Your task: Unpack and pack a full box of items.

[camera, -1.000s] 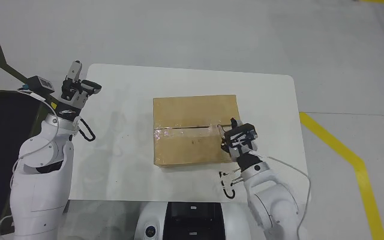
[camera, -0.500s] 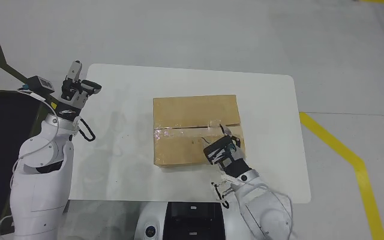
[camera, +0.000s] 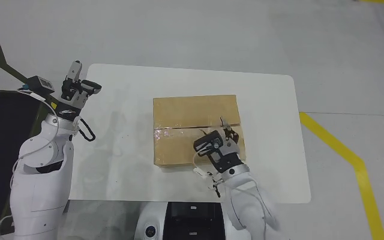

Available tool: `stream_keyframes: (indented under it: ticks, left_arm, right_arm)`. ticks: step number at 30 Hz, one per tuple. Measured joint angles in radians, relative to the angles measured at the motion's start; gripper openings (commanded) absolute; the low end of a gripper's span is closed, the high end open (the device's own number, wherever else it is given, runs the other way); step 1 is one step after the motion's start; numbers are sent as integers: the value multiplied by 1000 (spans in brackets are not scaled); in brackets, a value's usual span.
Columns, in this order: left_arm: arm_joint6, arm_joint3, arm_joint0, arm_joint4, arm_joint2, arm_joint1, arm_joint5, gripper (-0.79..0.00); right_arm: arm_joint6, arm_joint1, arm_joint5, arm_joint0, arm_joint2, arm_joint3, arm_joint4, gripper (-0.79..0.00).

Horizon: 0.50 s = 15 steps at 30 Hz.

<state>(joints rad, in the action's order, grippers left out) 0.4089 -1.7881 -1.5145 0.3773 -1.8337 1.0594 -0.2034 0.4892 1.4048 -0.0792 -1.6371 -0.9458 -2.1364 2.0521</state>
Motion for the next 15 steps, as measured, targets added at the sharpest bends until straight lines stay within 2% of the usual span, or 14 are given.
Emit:
stream_keyframes:
  ticks: [4, 7, 11, 15]
  left_arm:
    - [0, 0, 0, 0, 0, 0, 0, 0]
    - [0, 0, 0, 0, 0, 0, 0, 0]
    - [0, 0, 0, 0, 0, 0, 0, 0]
    - [0, 0, 0, 0, 0, 0, 0, 0]
  right_arm:
    - [15, 5, -25, 14, 12, 16, 31, -465]
    - [19, 8, -42, 19, 18, 21, 40, -613]
    - [24, 12, -62, 15, 14, 12, 19, -757]
    - [25, 14, -75, 9, 1, 4, 2, -785]
